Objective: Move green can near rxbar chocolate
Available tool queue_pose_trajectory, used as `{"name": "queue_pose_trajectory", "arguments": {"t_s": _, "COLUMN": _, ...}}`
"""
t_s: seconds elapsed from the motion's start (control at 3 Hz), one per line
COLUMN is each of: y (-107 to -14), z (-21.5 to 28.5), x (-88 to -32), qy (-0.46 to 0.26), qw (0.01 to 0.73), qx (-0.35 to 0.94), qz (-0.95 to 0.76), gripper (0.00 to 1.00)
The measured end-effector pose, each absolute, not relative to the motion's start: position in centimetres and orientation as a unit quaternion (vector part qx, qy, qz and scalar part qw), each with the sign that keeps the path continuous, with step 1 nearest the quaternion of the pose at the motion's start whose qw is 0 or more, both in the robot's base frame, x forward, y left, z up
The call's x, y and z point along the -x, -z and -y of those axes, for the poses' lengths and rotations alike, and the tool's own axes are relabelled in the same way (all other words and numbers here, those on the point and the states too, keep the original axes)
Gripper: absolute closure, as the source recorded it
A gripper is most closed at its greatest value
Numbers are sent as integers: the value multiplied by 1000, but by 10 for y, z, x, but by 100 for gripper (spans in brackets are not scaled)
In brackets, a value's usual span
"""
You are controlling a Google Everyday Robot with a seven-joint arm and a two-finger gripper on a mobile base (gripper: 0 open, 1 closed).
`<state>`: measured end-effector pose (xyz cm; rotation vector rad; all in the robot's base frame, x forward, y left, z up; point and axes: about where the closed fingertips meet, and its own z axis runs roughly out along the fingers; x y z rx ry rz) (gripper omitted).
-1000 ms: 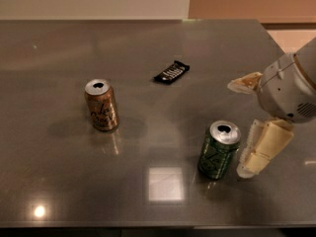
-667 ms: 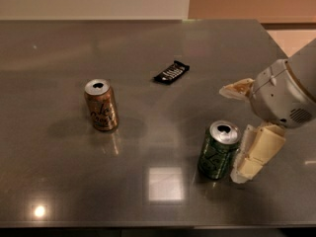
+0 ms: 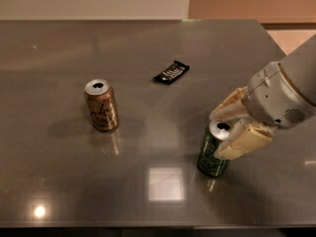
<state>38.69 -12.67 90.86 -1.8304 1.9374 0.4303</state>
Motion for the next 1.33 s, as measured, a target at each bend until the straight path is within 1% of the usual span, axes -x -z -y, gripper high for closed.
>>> {"name": "queue_pose_trajectory", "arguments": {"t_s": 0.33, "y": -910, "z": 125, "x": -390, "qy": -156, "qw": 215, "qx": 662, "qz": -701, "gripper": 65}}
{"name": "queue_pose_trajectory", "arguments": {"t_s": 0.67, "y": -926, "z": 117, "x": -406, "qy": -145, "qw": 221, "qx": 665, "qz": -699, "gripper": 88}}
{"name": "queue_pose_trajectory", "arguments": {"t_s": 1.0, "y": -947, "z": 105, "x": -437, "qy": -137, "qw": 235, "qx": 664, "qz": -697, "gripper": 100}}
{"name": "queue_pose_trajectory", "arguments": {"t_s": 1.33, "y": -966, "z": 97, "x": -477, "qy": -128, "qw": 255, "qx": 656, "qz": -698, "gripper": 100}}
